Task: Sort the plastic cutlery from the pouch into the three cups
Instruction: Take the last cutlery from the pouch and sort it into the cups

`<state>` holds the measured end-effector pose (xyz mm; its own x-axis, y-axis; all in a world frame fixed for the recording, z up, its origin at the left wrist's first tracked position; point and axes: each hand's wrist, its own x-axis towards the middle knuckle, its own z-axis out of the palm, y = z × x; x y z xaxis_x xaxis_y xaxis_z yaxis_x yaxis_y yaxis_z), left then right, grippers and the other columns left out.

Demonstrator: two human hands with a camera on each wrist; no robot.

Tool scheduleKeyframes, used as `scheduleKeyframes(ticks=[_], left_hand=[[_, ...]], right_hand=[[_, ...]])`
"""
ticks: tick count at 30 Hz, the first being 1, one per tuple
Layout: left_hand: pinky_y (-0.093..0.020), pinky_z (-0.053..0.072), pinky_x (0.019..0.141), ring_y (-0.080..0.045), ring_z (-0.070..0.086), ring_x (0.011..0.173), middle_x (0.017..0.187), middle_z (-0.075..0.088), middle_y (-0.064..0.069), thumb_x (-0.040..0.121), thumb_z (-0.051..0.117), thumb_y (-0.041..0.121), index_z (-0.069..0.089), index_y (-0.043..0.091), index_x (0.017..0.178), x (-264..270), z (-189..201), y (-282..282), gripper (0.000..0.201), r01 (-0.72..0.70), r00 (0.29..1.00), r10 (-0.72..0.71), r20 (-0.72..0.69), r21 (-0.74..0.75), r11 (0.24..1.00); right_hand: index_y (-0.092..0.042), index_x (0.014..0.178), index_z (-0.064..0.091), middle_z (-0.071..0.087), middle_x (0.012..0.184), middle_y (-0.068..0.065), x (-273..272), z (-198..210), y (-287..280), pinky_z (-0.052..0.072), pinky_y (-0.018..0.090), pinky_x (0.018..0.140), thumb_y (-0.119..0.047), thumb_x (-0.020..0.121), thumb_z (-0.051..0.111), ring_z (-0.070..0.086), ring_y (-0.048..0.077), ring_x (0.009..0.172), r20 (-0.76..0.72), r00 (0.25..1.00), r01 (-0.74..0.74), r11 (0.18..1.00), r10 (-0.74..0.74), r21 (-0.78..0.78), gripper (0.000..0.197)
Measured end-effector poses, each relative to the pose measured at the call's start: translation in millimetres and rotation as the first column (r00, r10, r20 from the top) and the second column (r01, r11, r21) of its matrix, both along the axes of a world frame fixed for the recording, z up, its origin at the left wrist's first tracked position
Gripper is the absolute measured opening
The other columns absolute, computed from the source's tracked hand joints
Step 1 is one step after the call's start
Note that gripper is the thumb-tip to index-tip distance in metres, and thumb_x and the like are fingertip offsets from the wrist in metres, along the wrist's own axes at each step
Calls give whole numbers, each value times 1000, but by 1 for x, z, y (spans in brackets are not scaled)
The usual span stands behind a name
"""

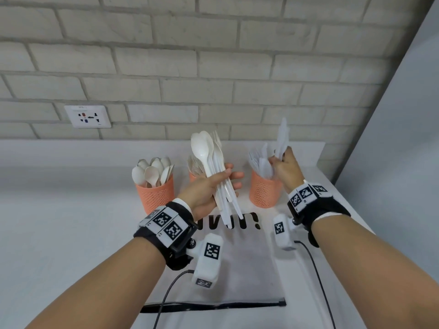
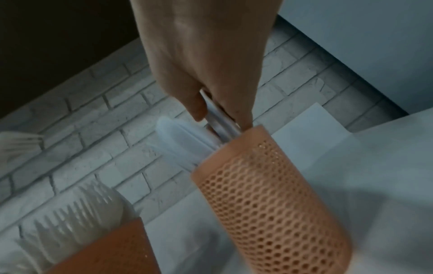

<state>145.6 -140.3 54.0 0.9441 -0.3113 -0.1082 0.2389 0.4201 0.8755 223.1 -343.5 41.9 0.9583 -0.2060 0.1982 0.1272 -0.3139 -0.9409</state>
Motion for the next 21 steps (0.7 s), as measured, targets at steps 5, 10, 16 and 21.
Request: scheduleKeyframes(ticks=[5, 10, 16, 21], left_hand=[[-31, 56, 68, -13, 67, 63, 77, 72, -2, 93, 47, 9, 58, 15, 94, 4, -2, 4, 12, 26, 1000, -26, -5, -5, 1000], [-30, 57, 66, -14, 67, 62, 76, 71, -3, 93, 48, 9, 57, 14, 94, 3, -5, 2, 10, 27, 999, -27, -23, -1, 1000], [-30, 58, 66, -13, 65, 61, 69, 66, -1, 93, 51, 14, 57, 13, 90, 4, -4, 4, 7, -14, 999, 14, -45, 0, 1000], [-30, 52, 64, -13, 63, 60, 69, 56, -1, 95, 47, 21, 55, 15, 91, 5, -4, 0, 10, -66, 996, 64, -68, -25, 998]], right_hand=[[-4, 107, 50, 59, 103, 11, 3, -10, -2, 44, 34, 80, -19, 95, 43, 56, 26, 94, -51, 998, 21, 981, -32, -193, 20], [0, 97, 64, 67, 98, 15, 3, -12, 1, 44, 29, 74, -16, 87, 55, 61, 29, 88, -99, 995, -42, 920, 4, -389, 22], [-7, 133, 44, 48, 122, 15, -6, 9, 4, 33, 26, 97, 4, 80, 51, 43, 25, 117, 149, 988, 89, 951, -46, -296, 54], [-9, 98, 63, 54, 88, -1, -52, 34, 41, 39, 9, 74, 4, 81, 58, 49, 3, 77, 319, 898, -178, 913, 303, -367, 22]])
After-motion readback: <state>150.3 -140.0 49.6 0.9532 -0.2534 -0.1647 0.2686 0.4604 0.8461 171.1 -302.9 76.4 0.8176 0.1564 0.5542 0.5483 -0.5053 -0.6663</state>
